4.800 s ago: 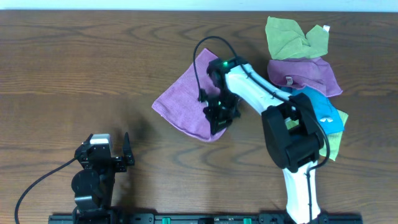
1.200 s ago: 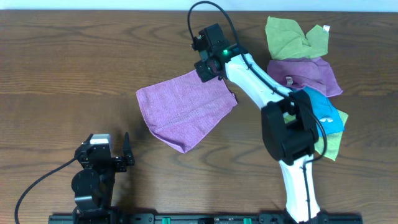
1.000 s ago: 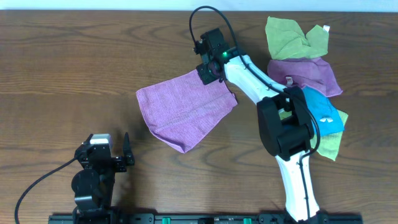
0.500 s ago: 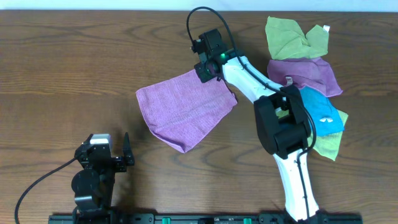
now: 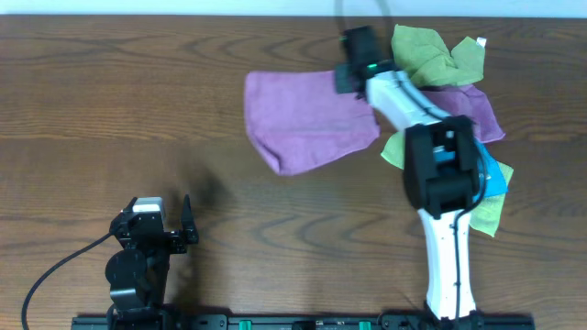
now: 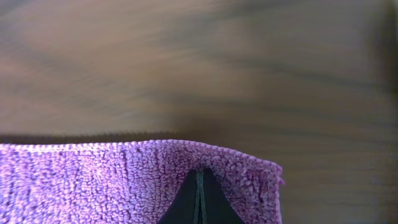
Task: Fold the cloth
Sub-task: 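Pull the purple cloth toward the far side to spread it flat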
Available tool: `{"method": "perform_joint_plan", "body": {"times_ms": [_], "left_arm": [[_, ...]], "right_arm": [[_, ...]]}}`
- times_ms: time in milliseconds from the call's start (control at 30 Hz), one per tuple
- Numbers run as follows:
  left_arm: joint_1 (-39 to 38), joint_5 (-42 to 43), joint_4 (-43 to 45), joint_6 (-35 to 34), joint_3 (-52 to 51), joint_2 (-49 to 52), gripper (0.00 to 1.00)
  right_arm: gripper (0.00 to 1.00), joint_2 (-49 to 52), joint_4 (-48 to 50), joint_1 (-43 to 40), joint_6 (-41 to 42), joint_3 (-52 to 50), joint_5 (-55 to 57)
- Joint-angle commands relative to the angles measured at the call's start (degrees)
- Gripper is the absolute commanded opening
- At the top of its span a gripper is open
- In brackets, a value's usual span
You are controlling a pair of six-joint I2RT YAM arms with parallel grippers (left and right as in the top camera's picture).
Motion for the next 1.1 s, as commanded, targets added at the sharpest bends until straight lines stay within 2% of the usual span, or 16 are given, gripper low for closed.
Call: {"method": "perform_joint_plan", "body": {"times_ms": [0, 433, 500, 533, 567, 633, 767, 1000, 1067], "left_arm": [[-0.24, -0.39, -0.66, -0.42, -1.31, -0.28, 0.96], [-0.24, -0.39, -0.63, -0.42, -1.31, -0.28, 0.95], [-0.24, -0.39, -0.63, -0.42, -1.31, -0.28, 0.95], [-0.24, -0.39, -0.63, -0.42, -1.31, -0.28, 0.96], [-0.24, -0.39, -0.63, -0.42, -1.31, -0.28, 0.95], [-0.24, -0.39, -0.63, -0.42, -1.31, -0.28, 0.95], [-0.24, -0.39, -0.66, -0.42, -1.31, -0.28, 0.95], [-0.24, -0.39, -0.66, -0.42, -1.31, -0.28, 0.96], [-0.24, -0.39, -0.63, -0.42, -1.31, -0.28, 0.95]], "right_arm": [[0.01, 4.11, -0.92, -2.64, 4.76, -1.57, -4.74], [0.02, 4.11, 2.21, 1.18, 1.97, -1.31, -8.87], [0.24, 4.07, 2.38, 1.51, 2.05, -0.7, -8.74], [0.3, 4.0, 2.36, 1.55, 2.21, 0.0, -8.76], [0.31, 3.98, 2.36, 1.6, 2.19, 0.98, -8.81], [0.55, 3.98, 1.81, 1.6, 2.16, 3.91, -8.79], [0.72, 3.96, -1.64, 1.68, 1.68, 10.84, -8.79], [0.79, 3.96, -13.9, 2.12, -2.43, 23.98, -5.44], [0.73, 3.85, -17.94, 2.19, -3.5, 27.54, -5.46]]}}
